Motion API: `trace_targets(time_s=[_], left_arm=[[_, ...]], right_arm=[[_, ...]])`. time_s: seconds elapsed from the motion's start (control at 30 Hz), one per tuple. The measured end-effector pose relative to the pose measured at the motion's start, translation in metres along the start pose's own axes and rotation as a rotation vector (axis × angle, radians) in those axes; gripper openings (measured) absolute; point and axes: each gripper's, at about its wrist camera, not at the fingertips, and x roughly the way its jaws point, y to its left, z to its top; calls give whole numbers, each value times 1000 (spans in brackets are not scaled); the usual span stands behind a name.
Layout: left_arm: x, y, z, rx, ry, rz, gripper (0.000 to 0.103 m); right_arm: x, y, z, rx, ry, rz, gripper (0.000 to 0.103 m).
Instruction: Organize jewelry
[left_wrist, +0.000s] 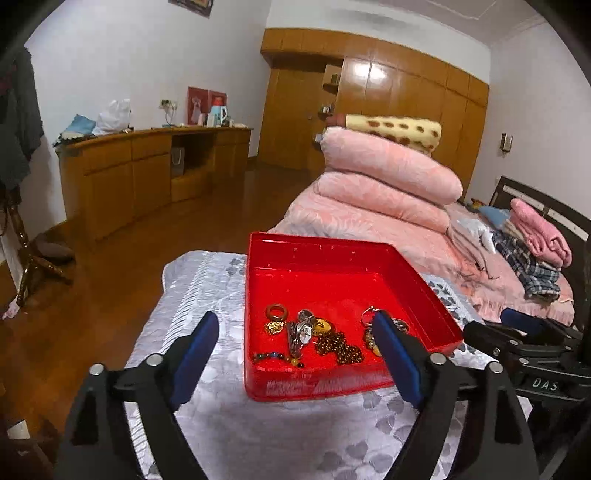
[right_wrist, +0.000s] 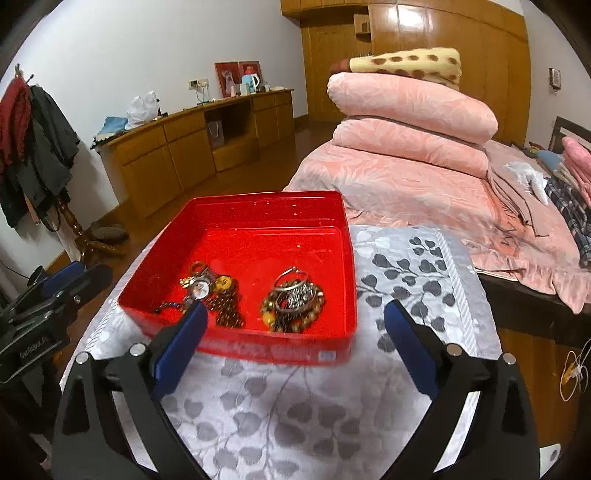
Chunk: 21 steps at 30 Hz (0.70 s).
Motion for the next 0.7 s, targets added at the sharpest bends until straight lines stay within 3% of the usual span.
trace_targets(time_s=[0.33, 0.7], left_arm=[[-50, -3, -8, 7, -87, -1, 96], [-105, -16, -21, 92, -218, 34, 97]], right_arm=[[-49, 10, -30, 7, -87, -26, 97], [-101, 16, -42, 1, -195, -23, 98]])
